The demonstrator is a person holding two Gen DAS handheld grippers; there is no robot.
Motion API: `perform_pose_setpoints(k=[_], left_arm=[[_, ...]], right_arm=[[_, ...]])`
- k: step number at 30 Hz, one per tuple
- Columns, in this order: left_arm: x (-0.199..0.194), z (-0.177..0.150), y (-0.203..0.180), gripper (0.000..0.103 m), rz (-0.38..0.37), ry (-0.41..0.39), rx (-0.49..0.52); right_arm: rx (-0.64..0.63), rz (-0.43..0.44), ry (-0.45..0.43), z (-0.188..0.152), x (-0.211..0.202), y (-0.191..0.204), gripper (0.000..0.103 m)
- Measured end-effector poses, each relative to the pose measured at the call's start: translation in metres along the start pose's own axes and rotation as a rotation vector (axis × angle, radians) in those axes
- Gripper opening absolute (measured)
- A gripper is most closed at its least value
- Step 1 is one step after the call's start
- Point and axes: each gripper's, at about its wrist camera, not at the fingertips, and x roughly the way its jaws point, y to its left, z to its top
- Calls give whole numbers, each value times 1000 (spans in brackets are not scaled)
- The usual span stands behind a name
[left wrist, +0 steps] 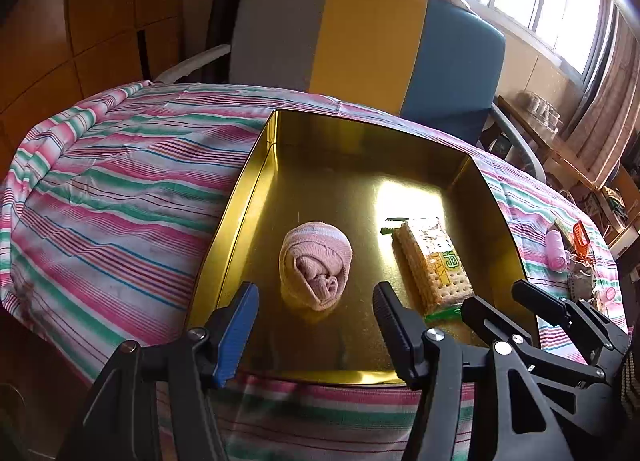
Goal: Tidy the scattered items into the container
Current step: 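Withdraw both open tools from the tray back toward the item pile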
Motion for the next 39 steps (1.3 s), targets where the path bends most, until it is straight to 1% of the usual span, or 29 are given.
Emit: perform_pose_setpoints(k=[5, 8, 13, 17, 19, 23, 30, 32, 34, 37, 39], left_arm=[[-11, -9, -8, 61, 65, 3, 32], [-17, -14, -13, 61, 86, 3, 50], [-28, -23, -23, 61, 83, -14, 73], [-31, -30, -43, 61, 65, -26, 130], [-33, -35, -57, 61, 39, -28, 166], [-35, -46, -88, 61, -29, -18, 254], [-34, -73, -146, 61, -179, 30, 453], [-32, -80, -161, 61, -222, 49, 505], [-30, -86, -175, 61, -264, 67, 558], [-27, -97, -197, 61, -328, 95, 636], [-21, -102, -204, 61, -350, 122, 659]], right_arm=[[-15, -11, -20, -7, -12, 3, 69], [-8, -13, -23, -12, -16, 1, 71], [8, -26, -34, -20, -25, -9, 72], [60, -56, -41, -33, -34, -35, 73], [94, -83, -43, -41, -39, -53, 74], [197, -153, -47, -62, -52, -104, 74], [416, -281, -73, -105, -83, -215, 75], [470, -297, -84, -112, -91, -243, 75], [489, -302, -87, -111, -92, -260, 78], [516, -308, -91, -109, -93, -286, 80], [535, -313, -93, -108, -94, -303, 80]])
